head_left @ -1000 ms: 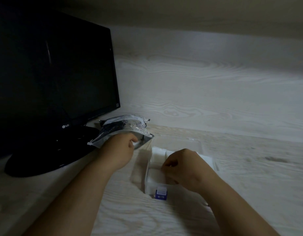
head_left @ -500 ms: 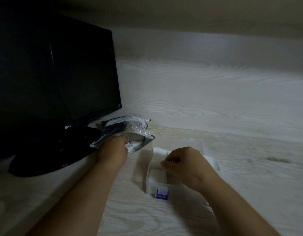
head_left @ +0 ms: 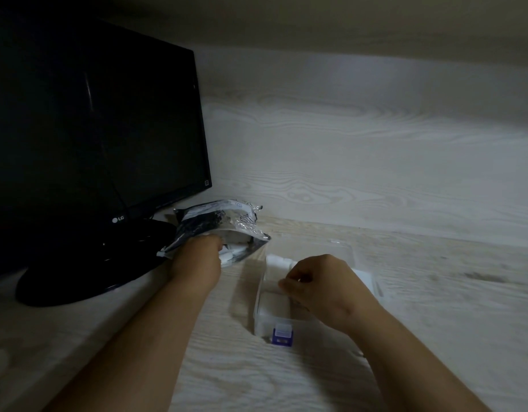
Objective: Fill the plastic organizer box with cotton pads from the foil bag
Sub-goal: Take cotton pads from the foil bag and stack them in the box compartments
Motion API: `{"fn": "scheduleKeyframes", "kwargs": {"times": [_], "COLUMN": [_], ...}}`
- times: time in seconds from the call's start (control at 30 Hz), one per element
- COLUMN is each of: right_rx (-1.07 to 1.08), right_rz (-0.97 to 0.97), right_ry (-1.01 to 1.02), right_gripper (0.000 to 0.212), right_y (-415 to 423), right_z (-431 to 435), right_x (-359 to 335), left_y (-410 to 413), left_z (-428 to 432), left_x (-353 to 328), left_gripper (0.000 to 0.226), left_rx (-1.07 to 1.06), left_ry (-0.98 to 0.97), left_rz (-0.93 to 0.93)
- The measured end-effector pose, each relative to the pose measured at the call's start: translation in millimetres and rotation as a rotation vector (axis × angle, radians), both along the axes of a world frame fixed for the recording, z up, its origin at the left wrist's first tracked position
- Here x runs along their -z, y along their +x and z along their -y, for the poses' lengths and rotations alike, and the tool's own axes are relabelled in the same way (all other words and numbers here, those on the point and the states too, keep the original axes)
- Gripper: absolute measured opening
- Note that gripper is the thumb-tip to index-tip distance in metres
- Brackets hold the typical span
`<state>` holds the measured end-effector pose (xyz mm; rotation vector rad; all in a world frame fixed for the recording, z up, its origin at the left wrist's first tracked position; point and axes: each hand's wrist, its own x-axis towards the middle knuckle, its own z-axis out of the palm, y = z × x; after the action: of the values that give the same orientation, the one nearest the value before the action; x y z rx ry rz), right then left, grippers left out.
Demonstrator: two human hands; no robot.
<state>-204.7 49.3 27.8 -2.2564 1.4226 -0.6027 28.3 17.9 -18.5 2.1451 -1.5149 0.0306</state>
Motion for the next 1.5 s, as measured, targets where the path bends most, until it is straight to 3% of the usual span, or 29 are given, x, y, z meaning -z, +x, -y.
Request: {"fn": "scheduleKeyframes", "kwargs": {"times": [0.37,0.77,0.97,1.1,1.27,1.37,1.5], "right_rx": [0.004,0.011,0.062,0.092,0.121,0.135,0.131], "right_rz": [0.012,0.048,0.096,0.175,0.431,0.609,0.706], "right_ry": [0.004,0.001,-0.014,-0.010,0.053,0.120,0.140], "right_gripper": [0.018,0.017,0.014,0.010,0.004,0.010,0.018], "right_y": [0.3,0.8,0.8,0.6,2.5,3.2,2.5], "right_z": [0.2,-0.3,2.6,4.9,7.4,4.2,1.7], "right_x": [0.4,0.4,1.0,1.0,0.6,-2.7,-5.1], "left_y": [-8.7,-21.1,-33.7,-38.9,-54.3,-59.5,-61.8], "left_z": [-6.7,-25.4,-38.3,-35.0,-38.5,-40.8,-42.1], "left_x": [-4.6,-24.5,-35.2,-34.8,-39.8,-38.9,-39.2], "left_gripper": [0.037,0.023,0.019,0.024,0.030,0.027,0.018], "left_rx": [-0.035,-0.005,0.057,0.135,0.383,0.489,0.548], "left_ry": [-0.001,-0.212,-0.392,-0.435,-0.292,-0.203,-0.143], "left_rz": [0.122,0.188,0.010,-0.325,-0.855,-0.964,-1.008]}}
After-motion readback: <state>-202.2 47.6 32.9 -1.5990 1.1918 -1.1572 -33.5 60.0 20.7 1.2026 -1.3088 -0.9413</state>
